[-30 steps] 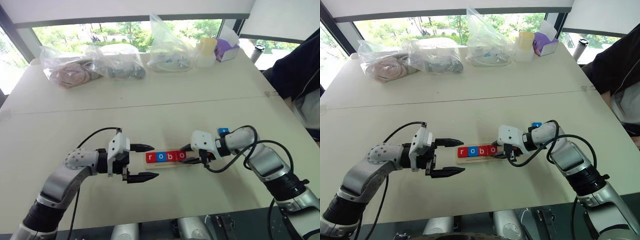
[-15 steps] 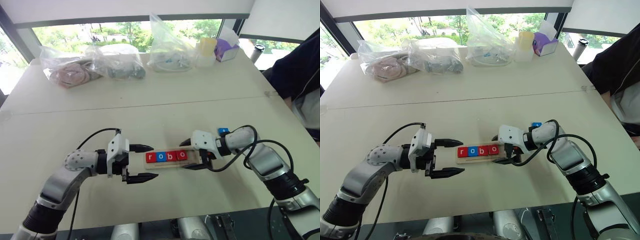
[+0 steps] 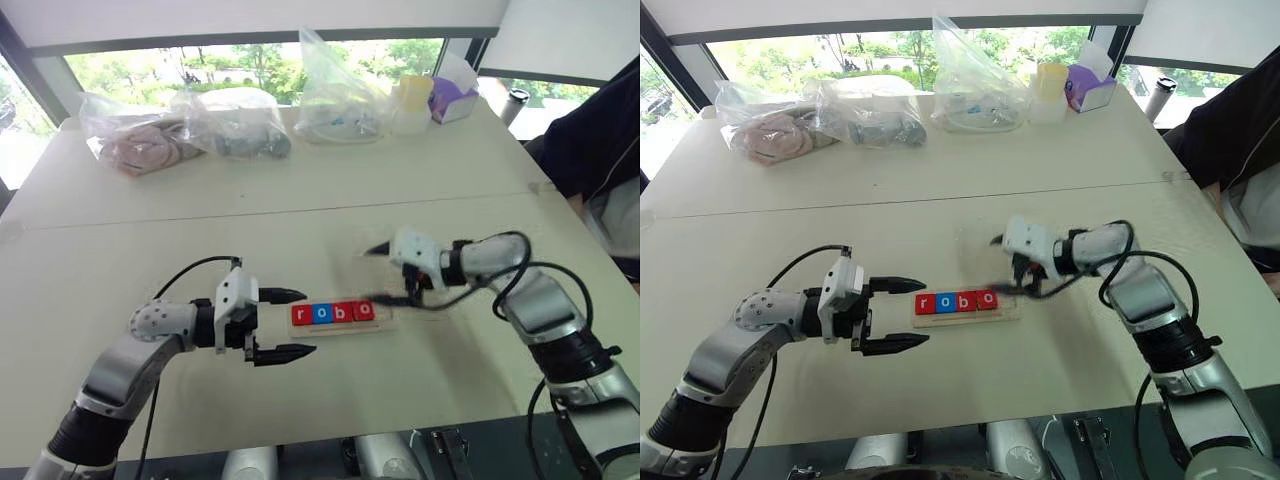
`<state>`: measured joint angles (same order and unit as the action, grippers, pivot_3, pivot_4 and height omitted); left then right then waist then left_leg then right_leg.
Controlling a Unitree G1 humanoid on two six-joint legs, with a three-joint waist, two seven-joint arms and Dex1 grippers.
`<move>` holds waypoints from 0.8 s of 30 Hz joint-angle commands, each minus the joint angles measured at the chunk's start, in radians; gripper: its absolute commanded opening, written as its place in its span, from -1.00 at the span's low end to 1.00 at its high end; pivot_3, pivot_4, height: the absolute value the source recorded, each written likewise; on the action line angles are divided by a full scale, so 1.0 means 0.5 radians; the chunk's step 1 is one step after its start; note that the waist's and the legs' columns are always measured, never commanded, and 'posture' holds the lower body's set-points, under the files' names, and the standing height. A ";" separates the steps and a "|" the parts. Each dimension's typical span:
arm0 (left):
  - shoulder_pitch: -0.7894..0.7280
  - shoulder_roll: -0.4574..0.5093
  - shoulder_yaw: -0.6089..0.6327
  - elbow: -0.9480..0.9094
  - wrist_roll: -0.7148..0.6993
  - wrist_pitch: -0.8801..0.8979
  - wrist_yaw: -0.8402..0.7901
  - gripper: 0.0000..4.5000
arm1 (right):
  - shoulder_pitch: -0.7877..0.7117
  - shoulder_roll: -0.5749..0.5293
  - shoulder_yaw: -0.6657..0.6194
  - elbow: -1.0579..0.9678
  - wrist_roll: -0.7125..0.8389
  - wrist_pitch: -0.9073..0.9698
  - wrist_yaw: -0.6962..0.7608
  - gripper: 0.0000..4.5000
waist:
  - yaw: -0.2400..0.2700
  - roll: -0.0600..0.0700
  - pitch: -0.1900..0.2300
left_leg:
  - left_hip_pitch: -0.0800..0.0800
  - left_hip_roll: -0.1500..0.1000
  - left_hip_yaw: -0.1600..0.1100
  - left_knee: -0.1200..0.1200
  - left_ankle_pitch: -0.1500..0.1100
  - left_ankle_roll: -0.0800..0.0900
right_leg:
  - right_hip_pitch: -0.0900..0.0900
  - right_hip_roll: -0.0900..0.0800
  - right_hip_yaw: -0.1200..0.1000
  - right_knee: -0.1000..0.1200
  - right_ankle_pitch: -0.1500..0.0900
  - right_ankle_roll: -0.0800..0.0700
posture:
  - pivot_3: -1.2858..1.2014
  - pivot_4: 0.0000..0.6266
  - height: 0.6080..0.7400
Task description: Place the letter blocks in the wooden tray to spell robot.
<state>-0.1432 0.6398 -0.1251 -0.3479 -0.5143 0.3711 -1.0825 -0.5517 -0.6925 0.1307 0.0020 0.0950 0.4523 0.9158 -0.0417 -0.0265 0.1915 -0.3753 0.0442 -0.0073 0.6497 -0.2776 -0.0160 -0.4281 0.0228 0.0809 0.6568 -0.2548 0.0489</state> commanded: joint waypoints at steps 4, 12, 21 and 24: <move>-0.089 -0.025 0.002 -0.080 -0.044 0.070 0.025 1.00 | 0.171 0.141 -0.511 -0.050 -0.014 0.552 -0.706 0.97 | 0.002 0.000 -0.001 | -0.001 -0.001 0.000 -0.002 0.000 0.000 | 0.000 -0.002 0.001 0.000 0.000 0.004 | 0.03 -0.52 1.00; -0.156 -0.022 -0.009 -0.020 -0.039 0.082 -0.036 1.00 | 0.403 0.449 -0.737 -0.461 0.137 1.134 -1.060 0.97 | -0.018 0.004 -0.002 | 0.004 -0.001 -0.001 -0.001 0.000 0.000 | -0.001 0.002 0.002 0.010 -0.003 0.009 | 0.03 -0.52 1.00; -0.212 -0.039 -0.013 0.060 -0.013 0.047 -0.081 1.00 | 0.528 0.620 -0.779 -0.616 0.168 1.358 -1.288 0.97 | -0.004 0.004 -0.002 | 0.003 -0.002 -0.001 -0.001 0.000 0.000 | -0.002 0.001 0.002 0.011 -0.004 0.008 | 0.03 -0.52 1.00; -0.222 -0.041 -0.018 0.059 -0.014 0.056 -0.078 1.00 | 0.515 0.648 -0.779 -0.629 0.184 1.362 -1.323 0.60 | -0.008 0.004 -0.002 | 0.003 -0.002 0.000 -0.001 0.000 0.000 | -0.002 0.001 0.002 0.011 -0.005 0.008 | 0.03 -0.52 1.00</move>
<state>-0.2459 0.6212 -0.1363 -0.3056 -0.5172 0.4065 -1.1164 -0.2978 -0.3744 -0.2502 -0.2972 0.1777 1.1189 0.2630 -0.0458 -0.0246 0.1904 -0.3737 0.0433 -0.0075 0.6492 -0.2776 -0.0159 -0.4291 0.0232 0.0819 0.6621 -0.2572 0.0532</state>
